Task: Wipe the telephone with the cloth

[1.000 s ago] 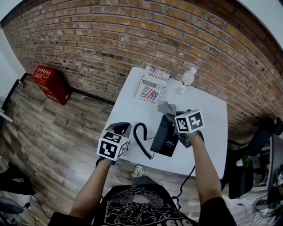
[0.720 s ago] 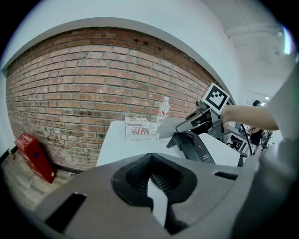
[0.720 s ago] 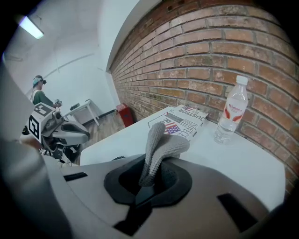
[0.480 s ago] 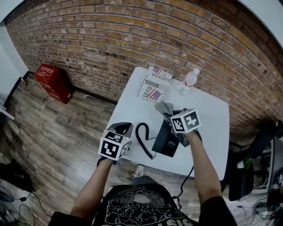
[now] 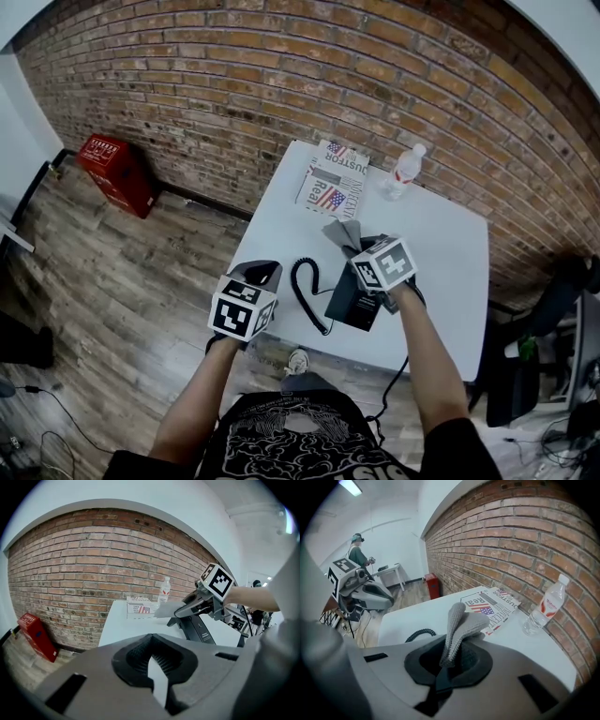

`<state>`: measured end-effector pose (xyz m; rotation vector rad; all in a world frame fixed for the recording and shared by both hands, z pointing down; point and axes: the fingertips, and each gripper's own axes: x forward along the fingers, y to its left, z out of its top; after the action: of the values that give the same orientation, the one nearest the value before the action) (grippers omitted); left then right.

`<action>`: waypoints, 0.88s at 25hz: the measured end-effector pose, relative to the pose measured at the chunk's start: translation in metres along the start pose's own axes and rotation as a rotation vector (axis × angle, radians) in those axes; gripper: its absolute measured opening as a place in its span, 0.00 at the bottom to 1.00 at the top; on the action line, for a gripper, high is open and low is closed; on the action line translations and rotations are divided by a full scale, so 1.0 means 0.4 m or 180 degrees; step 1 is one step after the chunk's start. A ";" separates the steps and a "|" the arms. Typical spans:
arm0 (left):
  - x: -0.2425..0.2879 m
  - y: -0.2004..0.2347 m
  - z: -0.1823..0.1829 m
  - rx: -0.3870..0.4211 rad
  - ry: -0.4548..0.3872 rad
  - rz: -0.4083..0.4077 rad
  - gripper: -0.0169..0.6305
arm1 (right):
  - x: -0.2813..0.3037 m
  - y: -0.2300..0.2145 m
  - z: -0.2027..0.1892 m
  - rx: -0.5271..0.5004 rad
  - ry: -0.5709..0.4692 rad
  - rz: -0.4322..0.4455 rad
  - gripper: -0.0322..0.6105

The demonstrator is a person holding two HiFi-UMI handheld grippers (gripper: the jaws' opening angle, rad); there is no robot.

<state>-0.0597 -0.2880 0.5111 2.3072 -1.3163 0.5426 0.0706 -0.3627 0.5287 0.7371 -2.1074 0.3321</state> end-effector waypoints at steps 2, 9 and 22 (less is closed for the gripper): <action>-0.007 0.003 -0.005 -0.0009 0.0003 0.0009 0.04 | 0.002 0.007 -0.003 0.0011 0.0006 0.0003 0.07; -0.026 -0.010 -0.015 0.0017 0.0005 -0.0014 0.04 | 0.010 0.052 -0.032 0.0039 0.0028 0.0040 0.07; -0.072 -0.032 -0.038 0.0068 0.0003 -0.0045 0.04 | 0.010 0.131 -0.086 0.0092 0.0046 0.0025 0.07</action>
<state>-0.0642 -0.2538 0.5066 2.3315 -1.2987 0.5554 0.0589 -0.3065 0.5542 0.7413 -2.0961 0.3717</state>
